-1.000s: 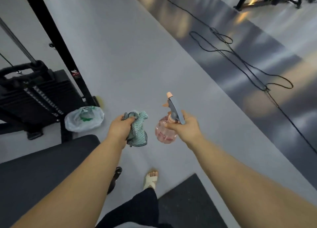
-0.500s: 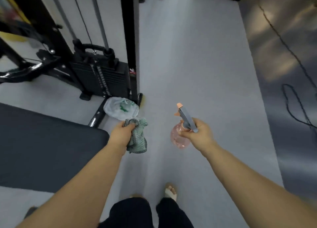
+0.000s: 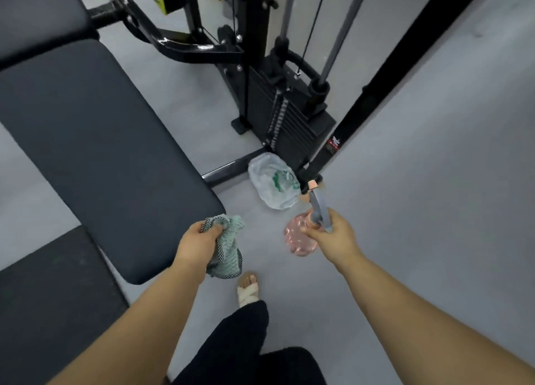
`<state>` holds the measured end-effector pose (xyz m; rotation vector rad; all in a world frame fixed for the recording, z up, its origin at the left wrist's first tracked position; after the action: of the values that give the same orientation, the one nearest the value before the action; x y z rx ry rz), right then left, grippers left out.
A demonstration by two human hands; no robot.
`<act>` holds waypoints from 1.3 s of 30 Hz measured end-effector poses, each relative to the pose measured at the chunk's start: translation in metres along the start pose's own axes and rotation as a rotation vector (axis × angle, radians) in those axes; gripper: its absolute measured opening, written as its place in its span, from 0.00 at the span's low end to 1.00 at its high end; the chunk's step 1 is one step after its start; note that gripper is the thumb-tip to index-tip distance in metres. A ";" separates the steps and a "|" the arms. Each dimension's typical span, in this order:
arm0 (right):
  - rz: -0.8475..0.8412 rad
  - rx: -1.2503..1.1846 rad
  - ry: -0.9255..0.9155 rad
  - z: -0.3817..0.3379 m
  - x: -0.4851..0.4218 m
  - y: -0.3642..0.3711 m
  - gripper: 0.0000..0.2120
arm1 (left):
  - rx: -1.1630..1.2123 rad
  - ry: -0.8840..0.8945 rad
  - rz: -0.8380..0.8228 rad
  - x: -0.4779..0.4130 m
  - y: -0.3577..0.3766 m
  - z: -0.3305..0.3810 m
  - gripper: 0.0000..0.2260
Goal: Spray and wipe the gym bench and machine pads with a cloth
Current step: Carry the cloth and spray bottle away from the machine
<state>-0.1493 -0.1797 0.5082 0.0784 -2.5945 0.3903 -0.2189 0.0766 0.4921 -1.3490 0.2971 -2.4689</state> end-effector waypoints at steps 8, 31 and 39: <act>-0.156 0.053 0.014 0.037 -0.134 0.056 0.13 | 0.094 -0.057 0.060 -0.093 0.052 0.001 0.11; -0.483 0.556 -0.364 0.312 -0.440 0.262 0.07 | -0.047 -0.128 0.375 -0.436 0.195 -0.177 0.16; -0.474 0.518 -0.370 0.330 -0.478 0.294 0.08 | 0.062 -0.072 0.437 -0.467 0.200 -0.190 0.14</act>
<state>0.0693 -0.0030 -0.0792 1.0041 -2.6309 0.9213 -0.1078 0.0674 -0.0392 -1.1948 0.4419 -2.0482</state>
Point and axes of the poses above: each hand's wrist, its own x-axis away from the middle knuckle, its own y-axis out of the palm, z = x × y, the point moved 6 cm from there along -x, towards the middle knuckle, and after that the axes turned 11 degrees about -x, right-handed, at the moved point
